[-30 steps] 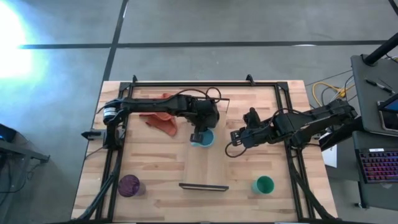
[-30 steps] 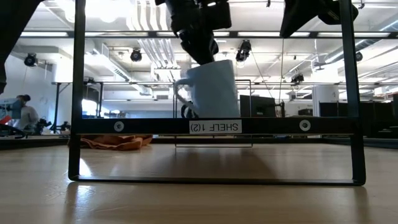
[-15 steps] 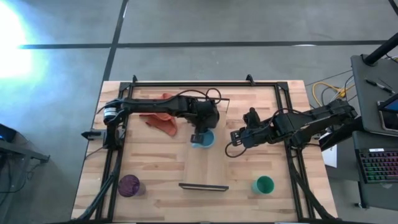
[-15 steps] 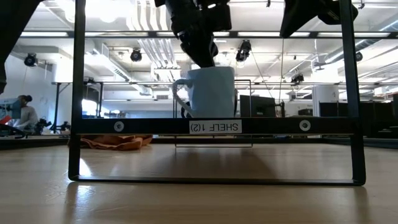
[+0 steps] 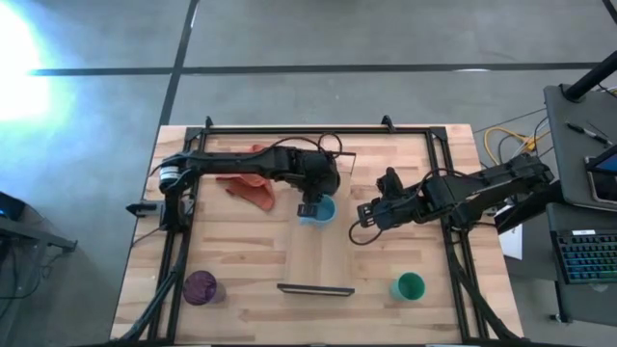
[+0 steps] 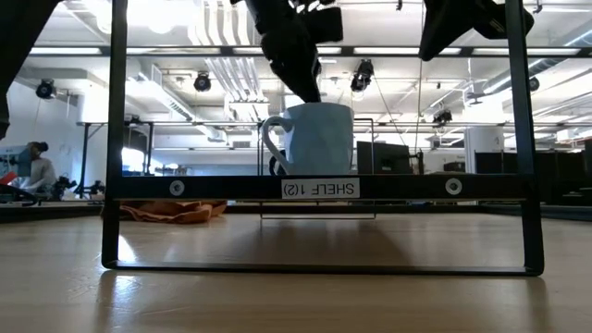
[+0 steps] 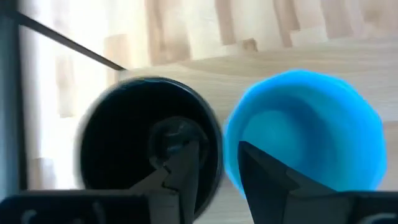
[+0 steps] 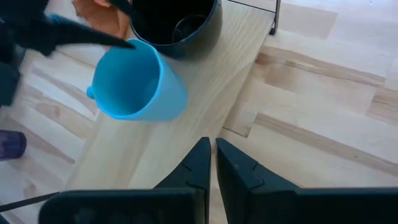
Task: Stack small to large cups/mugs on shelf
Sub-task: Put the blue mug on the shelf
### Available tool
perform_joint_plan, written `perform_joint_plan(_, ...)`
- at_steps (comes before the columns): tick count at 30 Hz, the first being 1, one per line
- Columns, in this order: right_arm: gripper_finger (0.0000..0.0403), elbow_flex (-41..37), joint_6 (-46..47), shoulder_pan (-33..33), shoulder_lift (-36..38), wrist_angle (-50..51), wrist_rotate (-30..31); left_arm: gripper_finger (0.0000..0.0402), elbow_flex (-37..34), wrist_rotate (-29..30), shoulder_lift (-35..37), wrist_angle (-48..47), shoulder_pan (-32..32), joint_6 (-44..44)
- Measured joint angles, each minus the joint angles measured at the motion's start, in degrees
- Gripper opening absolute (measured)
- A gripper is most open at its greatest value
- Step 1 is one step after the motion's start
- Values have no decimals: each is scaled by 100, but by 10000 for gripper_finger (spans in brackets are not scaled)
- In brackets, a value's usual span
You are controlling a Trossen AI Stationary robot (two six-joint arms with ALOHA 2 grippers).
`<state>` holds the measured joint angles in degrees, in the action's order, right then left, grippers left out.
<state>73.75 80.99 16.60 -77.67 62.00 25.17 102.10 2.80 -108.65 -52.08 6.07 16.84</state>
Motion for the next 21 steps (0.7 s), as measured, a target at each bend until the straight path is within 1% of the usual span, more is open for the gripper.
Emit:
perform_joint_plan(3, 18, -42, 0, 0, 0, 0, -9, 98, 76, 155, 196, -74, -3, -112)
perform_joint_plan(6, 18, -80, -28, -2, 0, 15, -126, 98, 83, 199, 524, -327, -4, -644)
perform_joint_plan(7, 18, -91, -74, 0, 2, 15, -157, 98, 61, 155, 649, -432, -14, -841)
perform_joint_plan(10, 18, -98, -220, -5, 2, 8, -264, 97, -79, -239, 1061, -662, -62, -1455)
perform_joint_plan(12, 18, -105, -383, -24, 25, 4, -336, 92, -246, -293, 1287, -658, -168, -1880)
perform_joint_plan(15, 17, -111, -582, -86, 83, -2, -356, 67, -630, -329, 1505, -615, -364, -2403)
perform_joint_plan(19, 17, -178, -890, -293, 190, -1, -369, 12, -1076, -332, 1616, -421, -636, -2949)
perform_joint_plan(21, 17, -212, -1070, -433, 235, 1, -426, 6, -1190, -334, 1614, -310, -737, -3202)
